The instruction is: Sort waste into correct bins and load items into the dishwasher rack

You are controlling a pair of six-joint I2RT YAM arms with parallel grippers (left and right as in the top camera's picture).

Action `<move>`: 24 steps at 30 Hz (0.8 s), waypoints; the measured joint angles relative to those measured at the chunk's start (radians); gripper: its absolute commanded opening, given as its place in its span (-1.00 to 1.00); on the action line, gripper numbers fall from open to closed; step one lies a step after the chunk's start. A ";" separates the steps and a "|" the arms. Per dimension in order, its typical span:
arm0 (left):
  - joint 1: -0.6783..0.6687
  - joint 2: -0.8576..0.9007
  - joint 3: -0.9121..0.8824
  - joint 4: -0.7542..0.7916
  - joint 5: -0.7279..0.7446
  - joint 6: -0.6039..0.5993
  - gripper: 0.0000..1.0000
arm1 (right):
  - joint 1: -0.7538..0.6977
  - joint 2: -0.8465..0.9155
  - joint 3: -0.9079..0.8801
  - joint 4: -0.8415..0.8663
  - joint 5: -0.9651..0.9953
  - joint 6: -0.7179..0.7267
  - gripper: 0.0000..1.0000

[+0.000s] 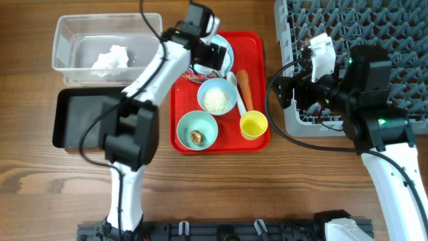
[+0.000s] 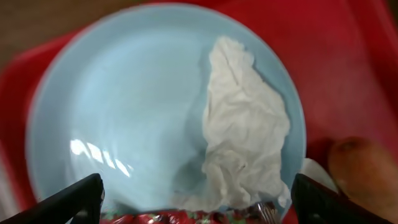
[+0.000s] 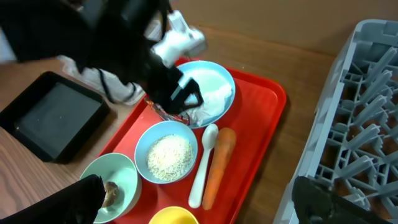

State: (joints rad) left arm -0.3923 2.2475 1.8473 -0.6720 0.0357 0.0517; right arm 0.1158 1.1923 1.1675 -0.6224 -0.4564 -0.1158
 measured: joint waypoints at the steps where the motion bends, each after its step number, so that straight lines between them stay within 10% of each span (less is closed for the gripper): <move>1: -0.008 0.022 0.000 -0.001 0.000 0.001 0.85 | 0.000 0.003 0.000 0.000 0.000 0.000 0.99; 12: -0.031 0.074 0.000 0.003 0.000 0.017 0.20 | 0.000 0.008 0.000 -0.018 0.000 0.003 0.99; 17: -0.031 0.096 0.000 0.006 -0.004 0.016 -0.85 | 0.000 0.008 0.000 -0.021 0.000 0.004 0.99; 24: -0.031 0.096 0.000 0.033 -0.004 0.018 -0.92 | 0.000 0.008 0.000 -0.021 0.000 0.004 0.99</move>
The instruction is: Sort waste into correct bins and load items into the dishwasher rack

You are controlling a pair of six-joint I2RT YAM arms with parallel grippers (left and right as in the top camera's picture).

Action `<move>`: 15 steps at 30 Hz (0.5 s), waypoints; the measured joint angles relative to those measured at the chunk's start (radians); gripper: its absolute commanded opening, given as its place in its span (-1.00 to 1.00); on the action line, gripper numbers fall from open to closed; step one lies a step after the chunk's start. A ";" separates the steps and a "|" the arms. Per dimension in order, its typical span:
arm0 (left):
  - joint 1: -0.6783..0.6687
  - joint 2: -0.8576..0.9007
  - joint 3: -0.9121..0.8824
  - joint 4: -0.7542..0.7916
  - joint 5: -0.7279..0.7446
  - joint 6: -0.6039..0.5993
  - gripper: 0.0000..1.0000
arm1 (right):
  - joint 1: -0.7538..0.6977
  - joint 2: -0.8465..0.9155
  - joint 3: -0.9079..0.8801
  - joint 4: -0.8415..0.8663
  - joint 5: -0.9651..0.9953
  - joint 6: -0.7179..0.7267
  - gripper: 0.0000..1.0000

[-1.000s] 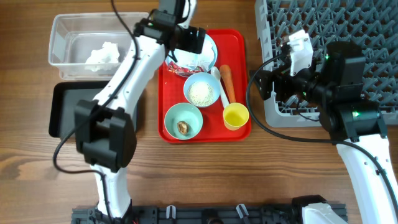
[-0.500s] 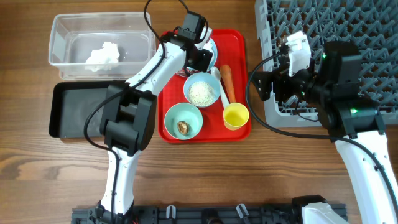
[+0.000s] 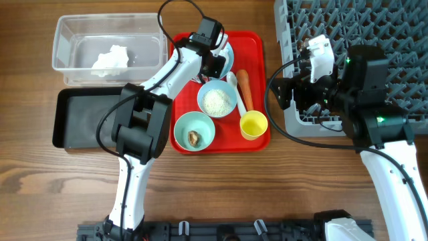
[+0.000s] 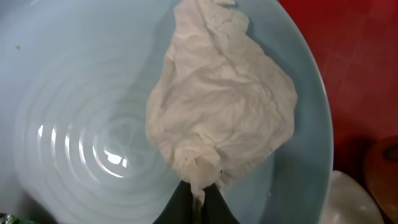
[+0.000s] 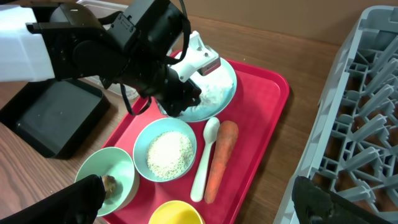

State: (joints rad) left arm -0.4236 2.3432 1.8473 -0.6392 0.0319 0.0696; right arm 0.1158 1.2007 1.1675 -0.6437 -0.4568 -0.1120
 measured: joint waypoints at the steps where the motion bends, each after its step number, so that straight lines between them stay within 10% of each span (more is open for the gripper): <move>1: 0.000 0.000 0.003 -0.005 0.000 0.000 -0.92 | 0.000 0.000 0.000 0.000 0.000 0.000 0.99; 15: 0.211 -0.256 0.297 -0.476 -0.065 -0.241 -0.92 | 0.000 0.000 0.000 0.000 0.000 0.000 1.00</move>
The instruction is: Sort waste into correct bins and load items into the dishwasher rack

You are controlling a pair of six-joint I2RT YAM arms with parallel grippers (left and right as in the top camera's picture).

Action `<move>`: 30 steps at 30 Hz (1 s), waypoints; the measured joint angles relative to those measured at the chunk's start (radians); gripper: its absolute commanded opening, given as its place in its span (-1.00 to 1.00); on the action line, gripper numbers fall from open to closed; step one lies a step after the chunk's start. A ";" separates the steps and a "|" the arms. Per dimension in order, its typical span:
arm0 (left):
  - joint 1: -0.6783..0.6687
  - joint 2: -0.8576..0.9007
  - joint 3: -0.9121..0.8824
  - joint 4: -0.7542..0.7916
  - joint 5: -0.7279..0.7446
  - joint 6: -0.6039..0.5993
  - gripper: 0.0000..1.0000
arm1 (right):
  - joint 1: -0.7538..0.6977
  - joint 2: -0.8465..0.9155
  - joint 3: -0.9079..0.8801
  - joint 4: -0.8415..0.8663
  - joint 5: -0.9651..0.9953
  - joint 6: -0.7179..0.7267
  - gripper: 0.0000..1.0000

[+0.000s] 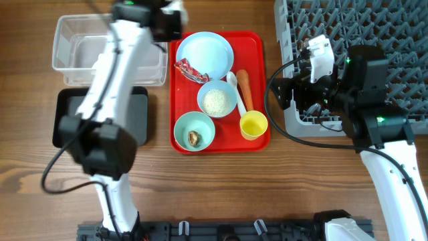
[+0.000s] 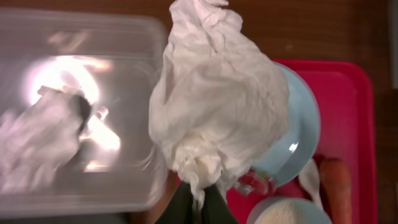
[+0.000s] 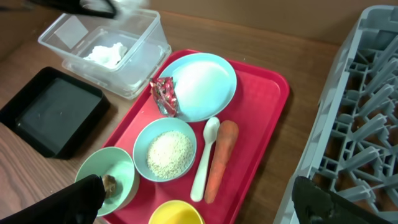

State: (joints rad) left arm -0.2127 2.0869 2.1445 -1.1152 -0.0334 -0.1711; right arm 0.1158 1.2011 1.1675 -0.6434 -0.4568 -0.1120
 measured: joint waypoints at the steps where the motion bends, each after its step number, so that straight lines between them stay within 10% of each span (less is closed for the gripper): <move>1: 0.045 -0.014 0.005 -0.045 -0.014 -0.036 -0.92 | 0.000 0.000 0.000 0.000 0.000 0.000 0.99; 3: 0.122 -0.014 0.004 -0.075 -0.030 -0.097 -0.80 | 0.000 0.000 0.000 0.000 0.000 0.000 0.99; 7: 0.220 0.023 -0.009 -0.073 -0.033 -0.174 0.96 | 0.000 0.000 0.000 0.005 0.000 0.000 0.99; 18: 0.213 0.091 -0.042 0.031 0.021 -0.162 0.93 | 0.000 0.000 0.000 0.015 0.000 0.000 0.99; 30: -0.102 0.086 -0.140 0.037 0.138 -0.140 0.72 | 0.000 0.000 0.000 0.015 0.001 0.000 0.99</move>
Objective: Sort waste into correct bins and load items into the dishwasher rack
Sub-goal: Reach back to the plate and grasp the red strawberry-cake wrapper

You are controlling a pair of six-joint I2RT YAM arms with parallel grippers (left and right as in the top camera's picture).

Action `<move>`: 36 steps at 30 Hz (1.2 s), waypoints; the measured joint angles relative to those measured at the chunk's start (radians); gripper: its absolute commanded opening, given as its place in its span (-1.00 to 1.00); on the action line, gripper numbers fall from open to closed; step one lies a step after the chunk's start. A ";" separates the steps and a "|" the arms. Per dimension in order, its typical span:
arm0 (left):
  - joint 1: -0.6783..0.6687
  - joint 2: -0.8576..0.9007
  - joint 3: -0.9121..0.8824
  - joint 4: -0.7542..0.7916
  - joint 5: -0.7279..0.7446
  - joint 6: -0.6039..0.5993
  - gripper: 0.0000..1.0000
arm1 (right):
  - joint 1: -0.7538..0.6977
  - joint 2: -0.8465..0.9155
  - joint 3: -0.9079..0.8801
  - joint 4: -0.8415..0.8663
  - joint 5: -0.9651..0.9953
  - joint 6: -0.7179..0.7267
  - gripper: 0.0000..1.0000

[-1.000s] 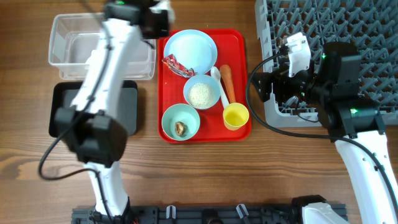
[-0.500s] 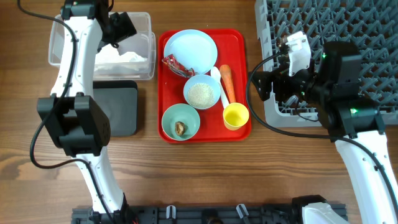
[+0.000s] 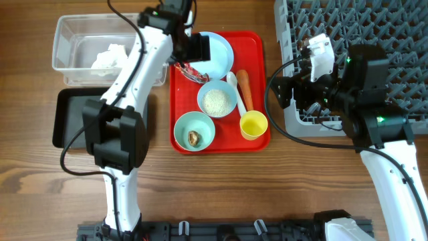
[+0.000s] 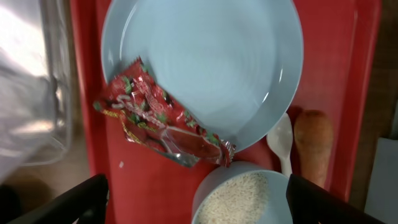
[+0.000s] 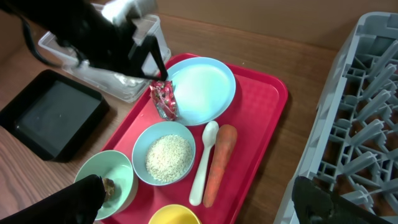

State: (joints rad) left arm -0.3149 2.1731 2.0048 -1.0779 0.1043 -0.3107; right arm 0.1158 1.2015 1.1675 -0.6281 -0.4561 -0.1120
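Observation:
My left gripper (image 3: 198,48) hangs open and empty over the bare light blue plate (image 4: 205,65) at the back of the red tray (image 3: 257,47). A crumpled red wrapper (image 4: 158,118) lies on the plate's near-left rim. In front of it stand a blue bowl of rice (image 3: 217,100), a green bowl (image 3: 196,130) holding a brown scrap, and a yellow cup (image 3: 254,124). A white spoon (image 5: 205,162) and a carrot (image 5: 217,163) lie side by side. White tissue (image 3: 110,57) sits in the clear bin (image 3: 67,40). My right gripper (image 5: 199,208) is open, right of the tray.
A black tray bin (image 3: 70,127) lies in front of the clear bin at the left. The grey dishwasher rack (image 3: 374,27) fills the back right, with my right arm partly over its near-left corner. Bare wooden table runs along the front.
My left gripper was shut on the white tissue over the clear bin. It is now open and empty above the plate and wrapper. The right arm has not moved.
My left gripper hung open over the tissue on the blue plate. Then it was shut on the tissue. Then it held the tissue above the clear bin. Now the plate is bare, tissue lies in the bin, and the gripper is back over the tray.

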 measured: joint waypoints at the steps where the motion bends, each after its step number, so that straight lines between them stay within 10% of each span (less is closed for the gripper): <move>1: -0.003 0.000 -0.030 0.016 0.000 -0.032 0.70 | 0.000 0.000 0.000 0.000 0.000 0.000 0.99; 36: -0.018 0.079 -0.212 0.326 -0.032 -0.189 0.00 | 0.000 0.058 0.000 0.001 0.000 0.000 1.00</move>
State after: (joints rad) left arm -0.3328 2.2520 1.7931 -0.7521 0.0727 -0.4999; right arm 0.1158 1.2598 1.1675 -0.6273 -0.4561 -0.1120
